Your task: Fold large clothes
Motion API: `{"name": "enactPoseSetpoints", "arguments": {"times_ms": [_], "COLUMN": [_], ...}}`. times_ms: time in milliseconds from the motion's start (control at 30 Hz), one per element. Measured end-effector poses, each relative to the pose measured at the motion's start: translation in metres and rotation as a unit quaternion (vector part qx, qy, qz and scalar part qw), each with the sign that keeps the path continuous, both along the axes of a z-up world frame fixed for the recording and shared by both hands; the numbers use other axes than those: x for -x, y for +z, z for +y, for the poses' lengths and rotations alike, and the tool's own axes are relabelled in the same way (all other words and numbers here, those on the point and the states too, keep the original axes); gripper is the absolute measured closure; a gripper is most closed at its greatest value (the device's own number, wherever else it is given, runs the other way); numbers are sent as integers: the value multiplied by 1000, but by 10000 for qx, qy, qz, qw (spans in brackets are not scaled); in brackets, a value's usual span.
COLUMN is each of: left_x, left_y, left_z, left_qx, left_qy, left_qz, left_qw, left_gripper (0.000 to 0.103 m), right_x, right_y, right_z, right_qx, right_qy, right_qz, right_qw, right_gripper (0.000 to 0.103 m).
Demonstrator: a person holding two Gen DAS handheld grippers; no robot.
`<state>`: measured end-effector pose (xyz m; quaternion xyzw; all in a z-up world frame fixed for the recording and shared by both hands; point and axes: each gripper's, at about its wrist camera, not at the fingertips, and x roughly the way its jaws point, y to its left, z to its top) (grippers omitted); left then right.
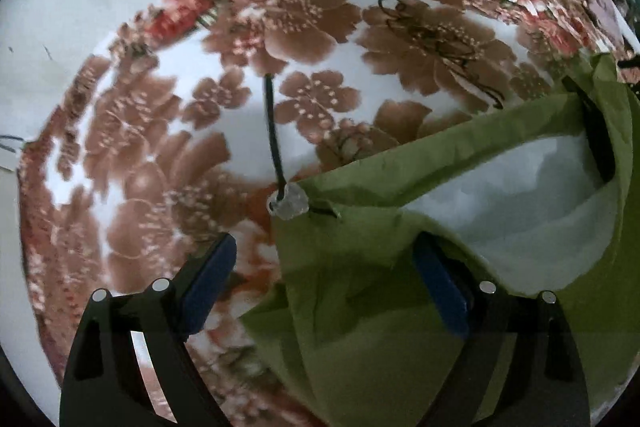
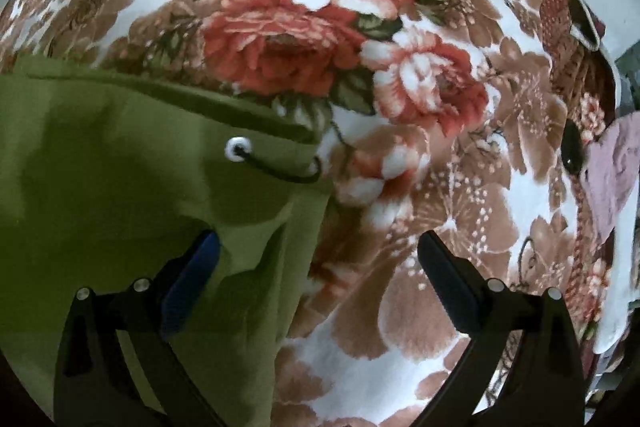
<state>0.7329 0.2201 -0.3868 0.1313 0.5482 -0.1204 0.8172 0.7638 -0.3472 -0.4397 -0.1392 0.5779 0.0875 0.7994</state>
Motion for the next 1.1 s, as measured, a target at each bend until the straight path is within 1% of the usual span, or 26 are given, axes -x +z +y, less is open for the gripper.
{"name": "enactPoseSetpoints", "arguments": {"times_ms": [67, 100, 133, 167, 200, 233, 267, 300, 333, 367, 400, 433, 500, 533, 567, 633, 667, 700, 733, 767, 800, 833, 867, 967, 1067, 1100], "left_x": [-3, -5, -6, -5, -4, -3, -2, 0, 3, 4, 7, 9, 11, 11, 12, 12, 12, 12, 11, 11, 11, 11, 10, 14, 23, 26], "left_y": [-7, -9, -9, -8, -6, -4, -3, 0, 2, 5, 7, 7, 4, 3, 1, 1, 1, 0, -1, -2, -3, -4, -5, 0, 25, 39], "left_z": [2, 5, 7, 8, 10, 11, 13, 17, 20, 25, 30, 36, 41, 41, 39, 37, 37, 35, 34, 32, 30, 28, 27, 24, 28, 34], "left_qx": [271, 501, 690, 822, 958, 1004, 1064, 1177, 1305, 1438, 1573, 1665, 1750, 1741, 1735, 1767, 1815, 1836, 1843, 1870, 1878, 1876, 1895, 1889, 1995, 2136], "left_qy": [103, 180, 223, 279, 373, 420, 492, 583, 661, 737, 846, 962, 1058, 1055, 1032, 1000, 998, 982, 955, 922, 852, 799, 753, 634, 630, 655], "left_qz": [150, 216, 247, 247, 198, 183, 164, 161, 153, 118, 106, 127, 189, 211, 236, 239, 246, 251, 257, 279, 301, 314, 345, 341, 153, 57], "left_qw": [9995, 9984, 9971, 9959, 9945, 9939, 9930, 9912, 9891, 9868, 9839, 9813, 9787, 9788, 9791, 9789, 9780, 9778, 9779, 9776, 9780, 9785, 9784, 9794, 9777, 9747], "left_gripper": [18, 23, 35, 41, 45, 52, 57, 59, 62, 67, 70, 74, 74, 74, 74, 74, 74, 74, 74, 76, 79, 85, 90, 96, 98, 98], "right_x": [-2, -5, -7, -10, -13, -14, -16, -17, -19, -20, -22, -23, -25, -26, -28, -33, -32, -32, -33, -33, -32, -31, -29, -24, -20, -20], "right_y": [-3, -5, -6, -6, -6, -4, -2, -1, -1, -1, -1, 1, 7, 7, 6, -1, -2, -3, -4, -4, -4, -2, 0, 12, 36, 48], "right_z": [-3, -5, -5, -6, -7, -6, -5, -2, 2, 6, 9, 15, 24, 26, 27, 33, 34, 37, 38, 37, 35, 33, 31, 24, 17, 14], "right_qx": [-156, -263, -308, -391, -526, -658, -807, -874, -914, -907, -887, -827, -829, -857, -943, -998, -1036, -1027, -1068, -1147, -1218, -1297, -1328, -1478, -1519, -1574], "right_qy": [-67, -93, -106, -122, -134, -121, -75, -27, 55, 126, 213, 325, 450, 451, 465, 562, 628, 651, 636, 585, 532, 523, 519, 473, 515, 517], "right_qz": [23, 23, 21, 22, 7, -16, -23, -10, 22, 34, 41, -43, -240, -240, -189, -43, 3, 43, 90, 140, 150, 174, 182, 165, 48, -39], "right_qw": [9999, 9996, 9995, 9992, 9985, 9978, 9967, 9962, 9958, 9958, 9958, 9960, 9953, 9950, 9943, 9934, 9926, 9926, 9922, 9916, 9910, 9900, 9896, 9878, 9870, 9862], "right_gripper": [5, 5, 5, 5, 5, 7, 11, 22, 28, 30, 34, 35, 34, 28, 25, 27, 32, 44, 68, 76, 78, 87, 88, 91, 92, 92]}}
